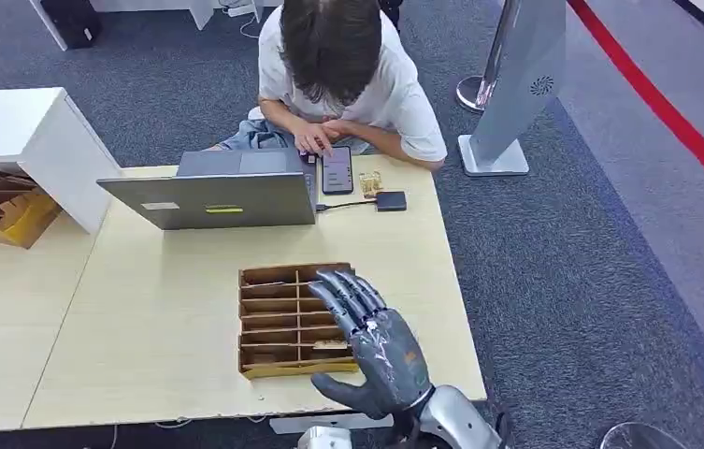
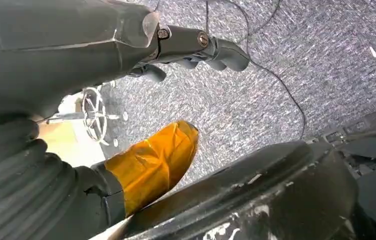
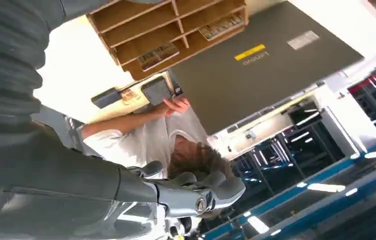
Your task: Pass the card to the sensor for recognition and then transmit it.
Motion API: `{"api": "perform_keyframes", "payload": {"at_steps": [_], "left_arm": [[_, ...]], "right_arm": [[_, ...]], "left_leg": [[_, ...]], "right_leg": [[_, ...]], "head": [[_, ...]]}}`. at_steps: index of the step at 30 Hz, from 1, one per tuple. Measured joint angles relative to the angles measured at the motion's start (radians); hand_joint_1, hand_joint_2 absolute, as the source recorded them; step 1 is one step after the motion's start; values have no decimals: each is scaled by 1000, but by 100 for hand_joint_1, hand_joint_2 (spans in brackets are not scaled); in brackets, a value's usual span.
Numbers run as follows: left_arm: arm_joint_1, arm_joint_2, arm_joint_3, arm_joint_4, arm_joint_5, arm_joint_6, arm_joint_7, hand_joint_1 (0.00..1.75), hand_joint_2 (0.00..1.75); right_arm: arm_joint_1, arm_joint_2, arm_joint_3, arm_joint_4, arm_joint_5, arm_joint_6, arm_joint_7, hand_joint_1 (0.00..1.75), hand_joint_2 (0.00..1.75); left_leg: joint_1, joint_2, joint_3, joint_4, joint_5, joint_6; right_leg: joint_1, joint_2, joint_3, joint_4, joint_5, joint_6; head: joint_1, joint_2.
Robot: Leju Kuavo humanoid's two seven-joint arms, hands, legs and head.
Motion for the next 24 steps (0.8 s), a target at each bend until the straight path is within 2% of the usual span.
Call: {"api": "perform_keyframes", "payload": {"at_steps": [4,13,24], "left_arm": [[-1,-1,0,0,-2,-3,1,0,175],[-1,-1,0,0,-3,-6,2,0,175],[-2,-1,0,0,-5,-8,3,0,175]], "right_arm": [[-24,-2,28,33,46,16,27,0,175],[-45,-6,52,67,56,20,38,0,175],[-63,-9,76,100,91,42,83,0,175]], "left_leg": [[0,0,0,0,0,0],[0,0,0,0,0,0],[0,0,0,0,0,0]], "right_leg": [[0,0,0,0,0,0],[0,0,0,0,0,0],[0,0,0,0,0,0]], "head": [[0,0],[0,0],[0,0]]}}
